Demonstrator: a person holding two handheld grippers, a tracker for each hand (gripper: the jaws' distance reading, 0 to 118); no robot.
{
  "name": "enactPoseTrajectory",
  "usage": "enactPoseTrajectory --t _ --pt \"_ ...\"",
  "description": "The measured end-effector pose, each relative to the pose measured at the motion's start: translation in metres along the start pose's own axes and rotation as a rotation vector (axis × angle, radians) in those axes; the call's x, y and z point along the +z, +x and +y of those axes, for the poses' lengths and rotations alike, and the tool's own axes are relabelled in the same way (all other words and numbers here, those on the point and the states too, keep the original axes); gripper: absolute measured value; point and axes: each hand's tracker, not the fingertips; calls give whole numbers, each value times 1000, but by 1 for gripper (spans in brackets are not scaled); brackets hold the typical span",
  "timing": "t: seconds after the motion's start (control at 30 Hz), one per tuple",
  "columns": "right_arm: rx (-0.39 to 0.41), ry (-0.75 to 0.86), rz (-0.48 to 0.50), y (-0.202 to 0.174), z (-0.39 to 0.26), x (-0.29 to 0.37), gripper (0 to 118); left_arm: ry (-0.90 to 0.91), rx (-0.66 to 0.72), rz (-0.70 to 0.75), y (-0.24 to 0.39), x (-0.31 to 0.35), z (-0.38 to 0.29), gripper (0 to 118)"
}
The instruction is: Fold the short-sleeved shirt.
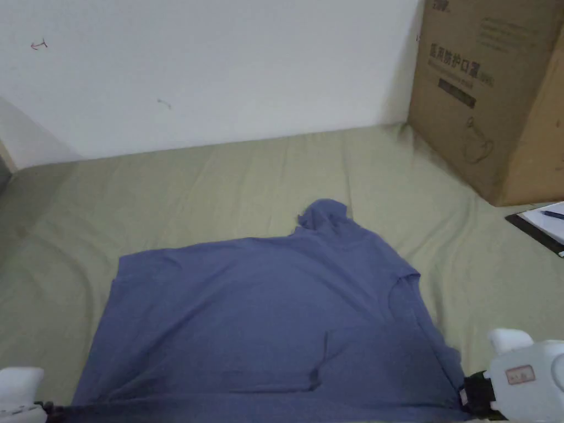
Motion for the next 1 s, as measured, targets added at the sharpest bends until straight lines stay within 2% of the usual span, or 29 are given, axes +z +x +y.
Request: enactPoseTrajectory --t 0.1,0.27,0.3,0.33,0.37,0.4,0.43,0.47,0.5,0.57,0.63,0.67,0.7,0.73,0.77,0.8,0.83,0.87,1.0 --pt "13 -36 -9 4 -33 3 3 -21 86 -45 -4 11 -39 0" --pt "-37 10 3 3 -46 8 3 9 126 -56 -3 12 -67 1" --pt "-33 22 2 2 -44 8 3 0 133 -53 -3 10 -67 3" --pt "-28 25 2 0 -42 10 9 -11 153 -58 -1 10 -66 12" --pt "-22 21 -5 -2 -40 12 28 -24 165 -49 0 11 -66 31" --pt "-17 20 -3 -3 -39 14 70 -19 168 -56 1 18 -66 59" --pt "-10 17 12 -3 -40 17 100 -10 169 -75 0 24 -66 75" --pt "-8 46 54 -5 -43 27 112 16 177 -83 -2 34 -67 85" --pt "-4 85 83 -7 -45 38 113 42 196 -81 -5 45 -68 93" --pt "2 116 73 -12 -49 55 111 80 243 -98 -10 67 -76 98" --pt "43 176 68 -20 -56 72 106 97 278 -120 -12 87 -84 97" --pt "55 211 81 -24 -62 79 96 110 275 -121 -13 99 -94 94" --pt "64 228 92 -29 -66 84 71 116 272 -116 -11 108 -100 86" --pt "55 231 98 -32 -71 85 48 112 275 -112 -10 113 -103 71" --pt "51 247 131 -36 -76 85 26 110 289 -104 -8 117 -109 52" --pt "60 241 179 -39 -81 82 7 120 305 -110 -9 112 -115 25" --pt "46 225 189 -41 -83 77 2 127 315 -124 -9 108 -120 6" --pt "30 204 195 -46 -86 73 0 127 318 -128 -6 106 -123 0" --pt "11 156 214 -56 -98 53 0 125 316 -90 4 105 -121 0"
